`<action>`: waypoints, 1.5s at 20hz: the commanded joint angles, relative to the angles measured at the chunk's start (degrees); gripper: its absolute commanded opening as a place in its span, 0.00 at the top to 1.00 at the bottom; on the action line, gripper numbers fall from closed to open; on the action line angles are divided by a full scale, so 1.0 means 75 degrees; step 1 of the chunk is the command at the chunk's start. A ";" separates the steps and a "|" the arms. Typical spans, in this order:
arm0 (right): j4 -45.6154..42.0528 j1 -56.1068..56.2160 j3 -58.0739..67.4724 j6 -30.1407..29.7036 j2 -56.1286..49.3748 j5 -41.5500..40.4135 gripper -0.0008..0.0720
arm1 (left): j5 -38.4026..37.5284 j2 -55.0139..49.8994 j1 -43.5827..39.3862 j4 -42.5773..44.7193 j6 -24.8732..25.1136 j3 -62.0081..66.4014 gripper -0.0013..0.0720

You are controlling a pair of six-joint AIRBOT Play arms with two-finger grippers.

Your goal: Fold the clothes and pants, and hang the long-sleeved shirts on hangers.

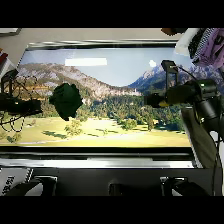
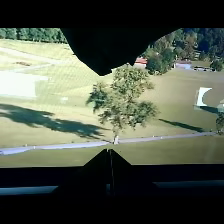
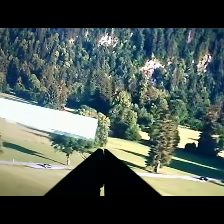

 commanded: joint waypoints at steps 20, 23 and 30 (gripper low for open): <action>0.0338 0.0006 0.0006 0.0592 0.0009 -0.0353 0.82 | 0.4354 -0.4191 -0.0463 -0.2964 0.0580 0.0172 0.95; -0.0242 0.0006 0.0006 0.1291 0.0169 -0.0708 0.79 | 0.3060 -0.3987 -0.0968 -0.3858 0.1107 0.0892 0.95; -0.3640 0.0006 0.0006 0.1789 0.1489 -0.2780 0.79 | 0.3293 -0.3972 -0.4304 -0.4774 0.0612 0.1714 0.95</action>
